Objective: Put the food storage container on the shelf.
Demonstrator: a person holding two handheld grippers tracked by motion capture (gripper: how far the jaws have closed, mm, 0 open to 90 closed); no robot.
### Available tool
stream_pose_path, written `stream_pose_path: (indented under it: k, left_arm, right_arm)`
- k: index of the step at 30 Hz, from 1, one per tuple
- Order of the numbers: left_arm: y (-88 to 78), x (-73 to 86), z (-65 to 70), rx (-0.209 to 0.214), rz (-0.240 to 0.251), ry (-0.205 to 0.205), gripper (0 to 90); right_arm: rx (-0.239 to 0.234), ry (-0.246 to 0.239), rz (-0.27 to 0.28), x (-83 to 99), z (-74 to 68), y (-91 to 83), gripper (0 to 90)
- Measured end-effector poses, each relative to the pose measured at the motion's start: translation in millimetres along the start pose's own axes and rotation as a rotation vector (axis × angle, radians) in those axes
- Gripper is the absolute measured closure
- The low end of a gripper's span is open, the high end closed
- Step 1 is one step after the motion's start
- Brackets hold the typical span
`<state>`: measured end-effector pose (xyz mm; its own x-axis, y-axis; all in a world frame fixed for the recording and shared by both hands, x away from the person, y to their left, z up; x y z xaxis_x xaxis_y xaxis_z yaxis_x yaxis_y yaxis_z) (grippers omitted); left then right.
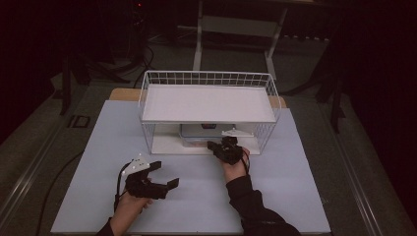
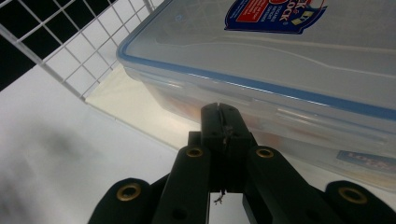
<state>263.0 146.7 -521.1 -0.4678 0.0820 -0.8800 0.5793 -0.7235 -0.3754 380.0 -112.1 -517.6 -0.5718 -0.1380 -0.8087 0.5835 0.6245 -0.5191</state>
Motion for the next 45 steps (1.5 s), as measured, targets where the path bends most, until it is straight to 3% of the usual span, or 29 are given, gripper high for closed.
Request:
stream_pose_path:
  k: [12,16,17,22,28,31,33,37,45]
  left_arm:
    - [-0.2,-0.1,1.4,0.005,-0.001,0.003,0.6]
    - [-0.7,-0.8,2.7,0.003,0.004,0.020,0.6]
    - [-1.6,-1.9,4.1,-0.003,0.003,0.042,0.6]
    - [-3.3,-4.6,6.4,0.002,0.012,0.042,0.6]
    - [-4.4,-6.2,9.7,0.018,0.015,0.052,0.5]
    - [-4.5,-6.8,10.3,0.024,0.016,0.050,0.6]
    - [-4.4,-7.1,11.2,0.027,0.017,0.052,0.6]
    - [-4.2,-6.8,12.3,0.032,0.014,0.055,0.6]
    - [-4.9,-5.8,13.1,0.040,0.012,0.062,0.5]
  right_arm:
    - [-0.005,0.015,0.000,-1.4,0.4,3.6,89.2]
    - [-0.005,-0.009,0.006,-0.2,-2.3,-0.1,84.1]
    - [-0.009,-0.019,0.005,1.6,-3.8,-3.6,78.8]
    - [-0.010,-0.045,0.008,6.8,-5.6,-13.7,67.7]
    - [-0.036,-0.084,0.027,9.8,-12.0,-26.5,37.1]
    - [-0.089,-0.075,0.028,11.8,-15.5,-32.3,23.2]
    - [-0.120,-0.074,0.031,13.9,-17.3,-36.2,20.8]
    - [-0.133,-0.068,0.025,18.8,-16.1,-42.5,18.7]
    - [-0.107,-0.066,0.017,35.5,-8.1,-61.5,18.5]
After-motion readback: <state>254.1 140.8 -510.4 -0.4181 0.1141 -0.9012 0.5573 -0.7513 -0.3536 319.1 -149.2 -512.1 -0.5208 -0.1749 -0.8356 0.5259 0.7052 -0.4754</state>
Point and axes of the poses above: each handheld gripper's, and its own axes: y roughly forward along the jaws, x roughly out of its underside, z roughly to its right, the point moved 2 cm from there along y, roughly forward along the jaws, and after that the axes turned 1 degree about z, right-handed, at the moved point
